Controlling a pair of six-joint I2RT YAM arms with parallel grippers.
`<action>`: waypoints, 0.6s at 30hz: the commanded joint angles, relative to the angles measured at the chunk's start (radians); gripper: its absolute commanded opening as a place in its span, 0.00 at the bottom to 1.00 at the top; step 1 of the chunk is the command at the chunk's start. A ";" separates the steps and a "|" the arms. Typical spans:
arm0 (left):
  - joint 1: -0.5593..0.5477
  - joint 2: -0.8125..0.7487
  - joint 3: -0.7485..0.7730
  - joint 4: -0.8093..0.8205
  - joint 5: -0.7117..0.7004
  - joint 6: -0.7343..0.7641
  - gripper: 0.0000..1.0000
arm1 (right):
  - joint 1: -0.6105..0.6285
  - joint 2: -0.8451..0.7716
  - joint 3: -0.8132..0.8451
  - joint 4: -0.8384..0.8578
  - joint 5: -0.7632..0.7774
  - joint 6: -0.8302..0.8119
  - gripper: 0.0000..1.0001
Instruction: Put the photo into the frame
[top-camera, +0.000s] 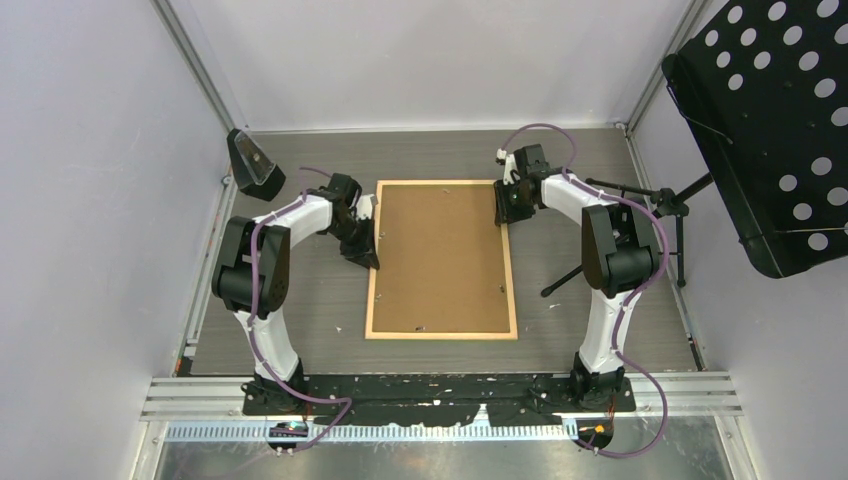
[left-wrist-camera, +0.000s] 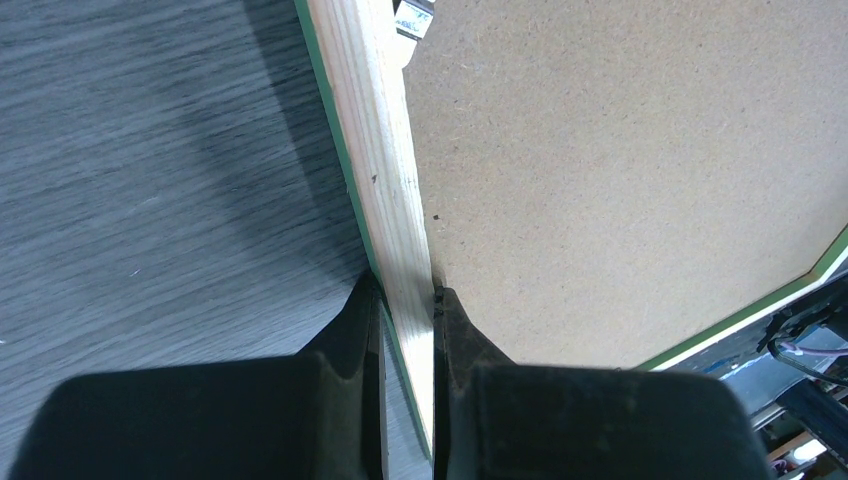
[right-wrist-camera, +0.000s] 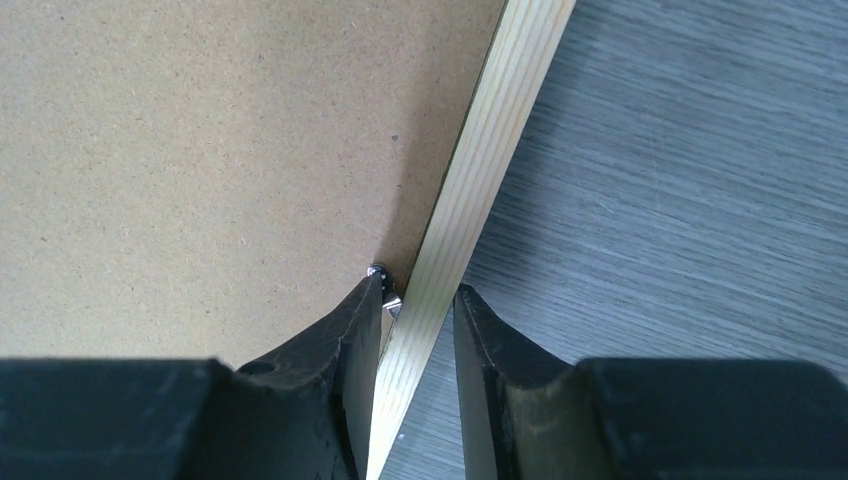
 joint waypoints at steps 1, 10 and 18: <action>-0.007 0.052 -0.032 0.038 0.022 0.060 0.00 | 0.004 -0.060 0.005 0.009 0.025 -0.036 0.27; -0.007 0.057 -0.031 0.036 0.023 0.063 0.00 | 0.005 -0.060 0.006 0.031 0.025 -0.093 0.12; -0.007 0.060 -0.027 0.035 0.022 0.062 0.00 | 0.005 -0.054 0.040 0.011 0.020 -0.180 0.14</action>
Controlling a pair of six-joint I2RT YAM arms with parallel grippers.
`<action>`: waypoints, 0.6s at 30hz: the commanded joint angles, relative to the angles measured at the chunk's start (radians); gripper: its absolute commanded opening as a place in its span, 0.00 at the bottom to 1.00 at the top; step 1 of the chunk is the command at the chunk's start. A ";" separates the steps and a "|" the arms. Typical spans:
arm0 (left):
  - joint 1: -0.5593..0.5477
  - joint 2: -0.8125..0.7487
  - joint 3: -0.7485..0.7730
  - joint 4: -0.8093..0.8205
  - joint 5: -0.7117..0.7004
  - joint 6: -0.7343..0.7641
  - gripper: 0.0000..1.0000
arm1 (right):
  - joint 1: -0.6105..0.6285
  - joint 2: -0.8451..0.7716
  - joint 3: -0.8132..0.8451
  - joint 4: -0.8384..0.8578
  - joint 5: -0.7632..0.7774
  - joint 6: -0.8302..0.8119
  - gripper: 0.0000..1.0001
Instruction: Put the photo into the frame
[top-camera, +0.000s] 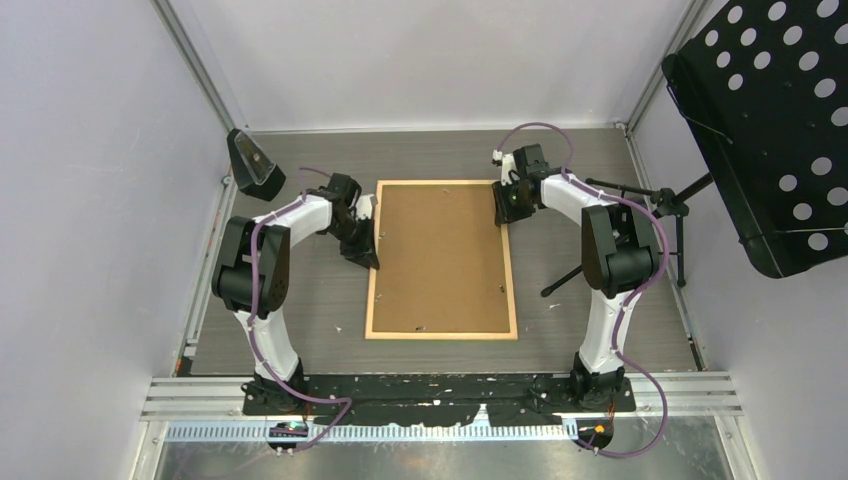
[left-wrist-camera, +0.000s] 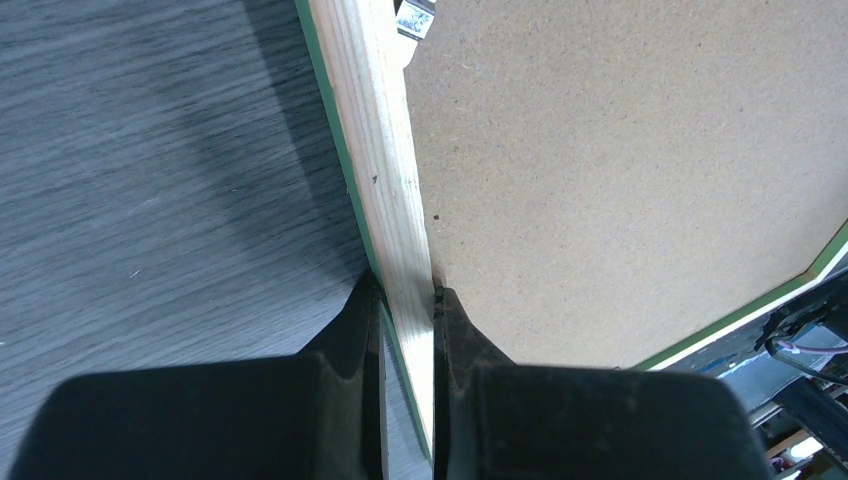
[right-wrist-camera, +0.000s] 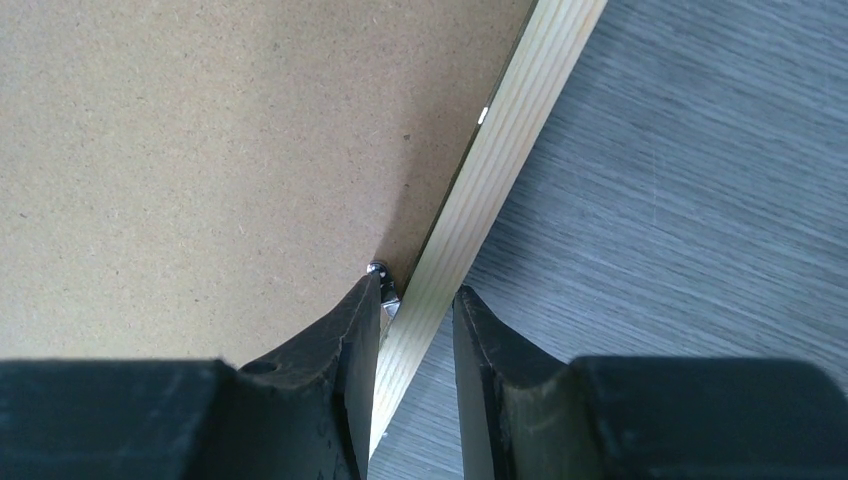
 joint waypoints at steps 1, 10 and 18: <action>-0.009 0.058 -0.026 0.035 0.017 0.062 0.00 | 0.003 -0.051 0.042 0.009 0.020 -0.109 0.18; -0.009 0.061 -0.026 0.035 0.022 0.061 0.00 | 0.003 -0.033 0.080 -0.035 -0.007 -0.102 0.44; -0.009 0.064 -0.023 0.034 0.027 0.062 0.00 | 0.003 -0.019 0.093 -0.046 -0.006 -0.108 0.45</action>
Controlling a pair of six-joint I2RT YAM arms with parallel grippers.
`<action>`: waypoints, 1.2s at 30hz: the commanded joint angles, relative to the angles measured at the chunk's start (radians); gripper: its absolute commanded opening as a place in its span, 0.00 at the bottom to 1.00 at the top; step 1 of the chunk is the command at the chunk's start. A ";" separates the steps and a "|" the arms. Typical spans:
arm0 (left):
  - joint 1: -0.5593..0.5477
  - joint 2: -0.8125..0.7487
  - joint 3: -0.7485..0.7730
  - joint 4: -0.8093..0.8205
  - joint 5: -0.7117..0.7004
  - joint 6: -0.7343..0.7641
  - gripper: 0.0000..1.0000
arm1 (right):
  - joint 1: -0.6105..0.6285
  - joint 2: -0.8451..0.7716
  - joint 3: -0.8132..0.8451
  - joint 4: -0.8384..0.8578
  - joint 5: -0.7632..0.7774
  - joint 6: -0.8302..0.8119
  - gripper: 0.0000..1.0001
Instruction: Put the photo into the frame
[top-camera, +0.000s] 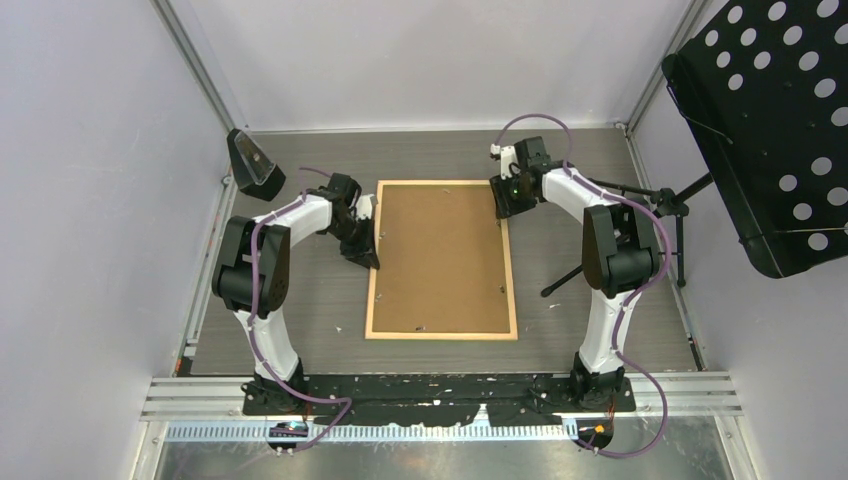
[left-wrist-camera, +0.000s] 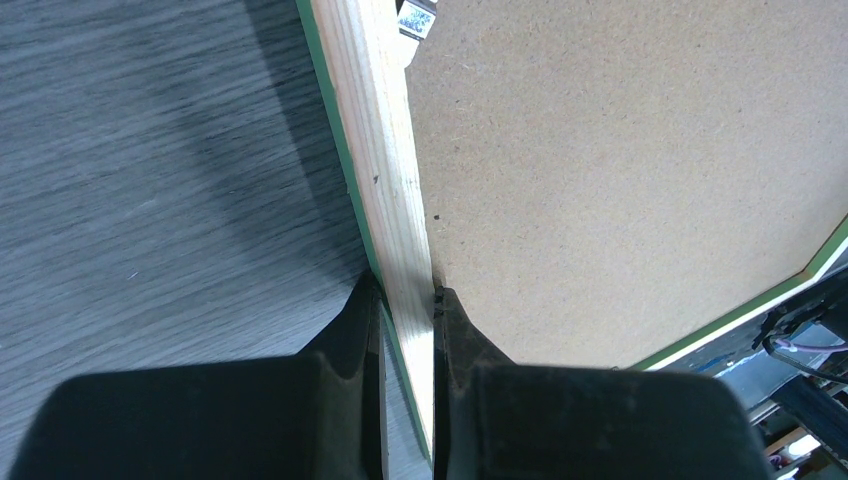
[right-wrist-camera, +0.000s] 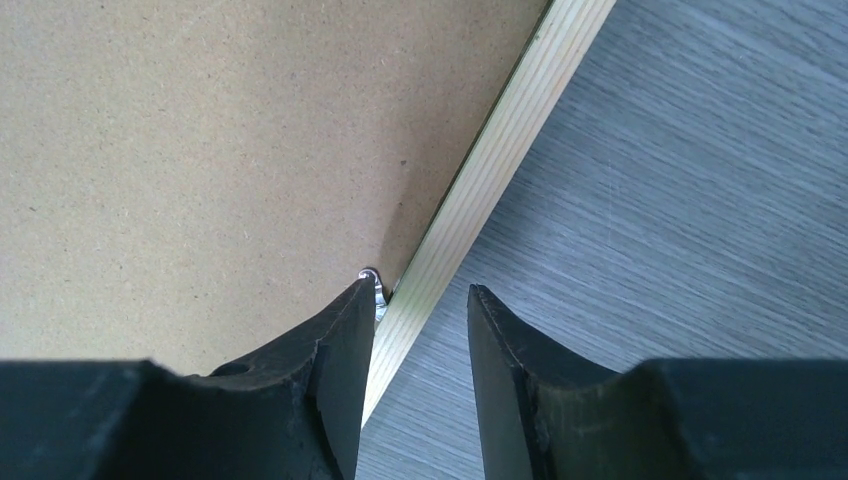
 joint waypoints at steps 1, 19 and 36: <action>-0.009 0.062 -0.024 0.033 0.023 0.062 0.00 | 0.003 -0.018 0.030 -0.007 -0.002 -0.019 0.45; -0.007 0.060 -0.047 0.066 0.048 0.027 0.00 | 0.003 -0.145 -0.137 -0.022 -0.040 0.004 0.48; -0.006 0.043 -0.079 0.112 0.058 -0.010 0.00 | 0.002 -0.254 -0.330 -0.042 -0.104 0.025 0.48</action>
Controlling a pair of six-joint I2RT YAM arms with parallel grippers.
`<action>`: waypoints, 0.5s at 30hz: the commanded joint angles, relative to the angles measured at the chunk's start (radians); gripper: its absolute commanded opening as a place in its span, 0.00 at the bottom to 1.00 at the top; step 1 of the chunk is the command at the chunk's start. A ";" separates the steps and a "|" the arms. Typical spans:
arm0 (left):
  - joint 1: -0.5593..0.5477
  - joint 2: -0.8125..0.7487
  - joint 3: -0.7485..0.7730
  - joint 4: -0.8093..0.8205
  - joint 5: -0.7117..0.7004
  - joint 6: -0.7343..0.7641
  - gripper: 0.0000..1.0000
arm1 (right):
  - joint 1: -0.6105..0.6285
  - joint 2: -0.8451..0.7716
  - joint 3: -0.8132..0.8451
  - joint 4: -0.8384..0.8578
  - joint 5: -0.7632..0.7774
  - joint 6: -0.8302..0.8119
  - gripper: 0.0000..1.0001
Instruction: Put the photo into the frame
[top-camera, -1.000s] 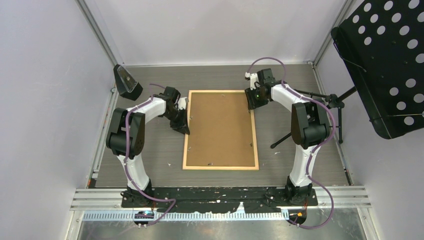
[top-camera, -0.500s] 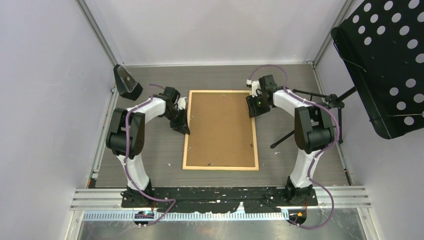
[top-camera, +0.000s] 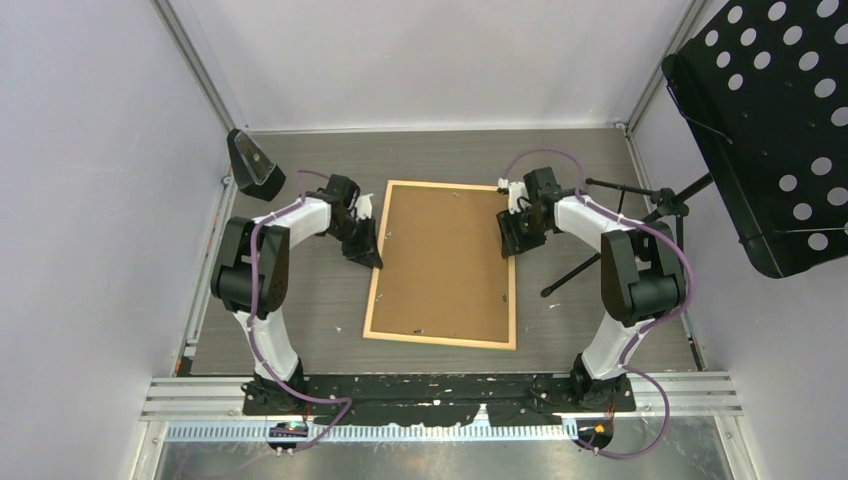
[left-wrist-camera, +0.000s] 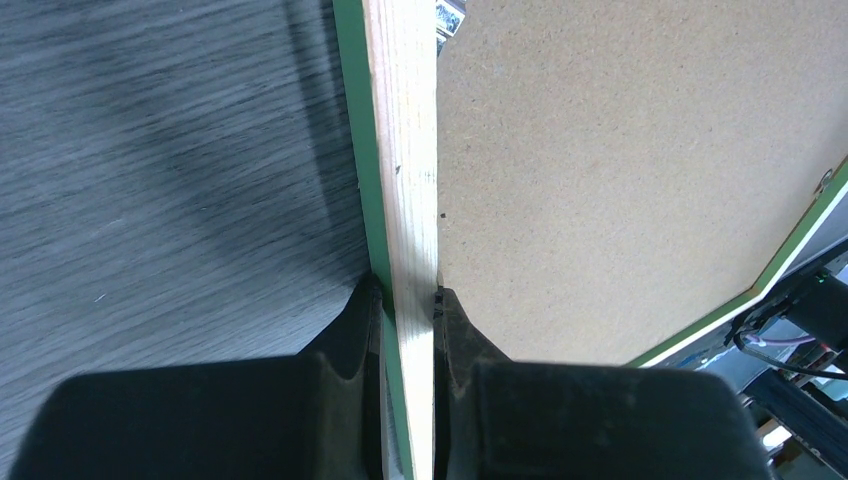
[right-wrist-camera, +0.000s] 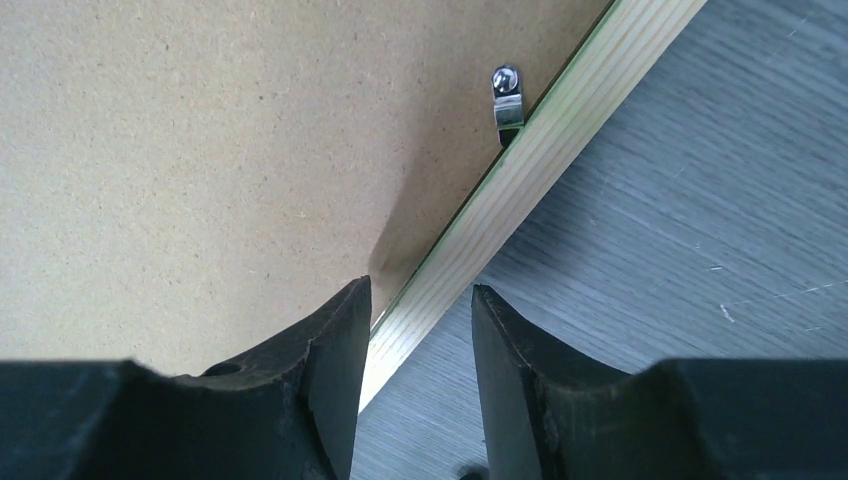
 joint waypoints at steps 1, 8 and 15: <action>-0.012 0.047 -0.051 0.059 0.007 0.018 0.00 | 0.002 -0.028 -0.005 0.006 -0.016 0.006 0.48; -0.012 0.047 -0.052 0.059 0.005 0.018 0.00 | 0.002 -0.012 -0.019 0.006 -0.018 0.006 0.42; -0.012 0.040 -0.064 0.062 0.012 0.019 0.00 | 0.001 0.028 0.007 0.008 -0.017 0.007 0.21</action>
